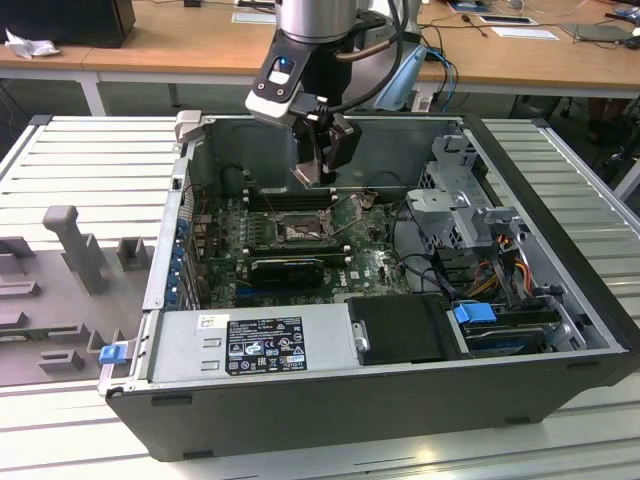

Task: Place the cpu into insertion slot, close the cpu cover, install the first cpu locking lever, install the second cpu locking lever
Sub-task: 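Place the cpu into insertion slot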

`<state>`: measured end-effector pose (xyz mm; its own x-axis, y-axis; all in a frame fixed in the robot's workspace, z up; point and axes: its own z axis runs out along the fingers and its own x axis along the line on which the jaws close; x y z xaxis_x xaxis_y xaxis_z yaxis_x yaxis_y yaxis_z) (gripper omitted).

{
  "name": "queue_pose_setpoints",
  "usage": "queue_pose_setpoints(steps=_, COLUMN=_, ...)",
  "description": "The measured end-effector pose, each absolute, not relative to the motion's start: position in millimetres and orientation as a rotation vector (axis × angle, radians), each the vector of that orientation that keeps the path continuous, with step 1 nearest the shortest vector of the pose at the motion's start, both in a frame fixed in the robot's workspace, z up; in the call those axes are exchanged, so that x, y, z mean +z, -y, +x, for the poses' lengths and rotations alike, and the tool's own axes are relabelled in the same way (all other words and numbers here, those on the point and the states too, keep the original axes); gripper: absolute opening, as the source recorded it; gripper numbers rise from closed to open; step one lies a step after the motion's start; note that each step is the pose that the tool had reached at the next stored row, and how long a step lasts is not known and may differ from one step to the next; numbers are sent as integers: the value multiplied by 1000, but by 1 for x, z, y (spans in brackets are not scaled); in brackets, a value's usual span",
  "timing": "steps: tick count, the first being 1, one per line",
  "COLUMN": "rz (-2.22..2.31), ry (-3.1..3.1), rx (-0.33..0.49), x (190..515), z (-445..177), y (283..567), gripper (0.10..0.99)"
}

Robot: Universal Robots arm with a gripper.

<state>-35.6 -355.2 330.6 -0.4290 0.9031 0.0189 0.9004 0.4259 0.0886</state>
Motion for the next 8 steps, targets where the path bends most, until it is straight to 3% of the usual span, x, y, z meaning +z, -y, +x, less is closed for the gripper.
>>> queue_pose_setpoints(steps=8, rz=1663, ry=-2624, rx=131, x=325, z=-36, y=355, gripper=529)
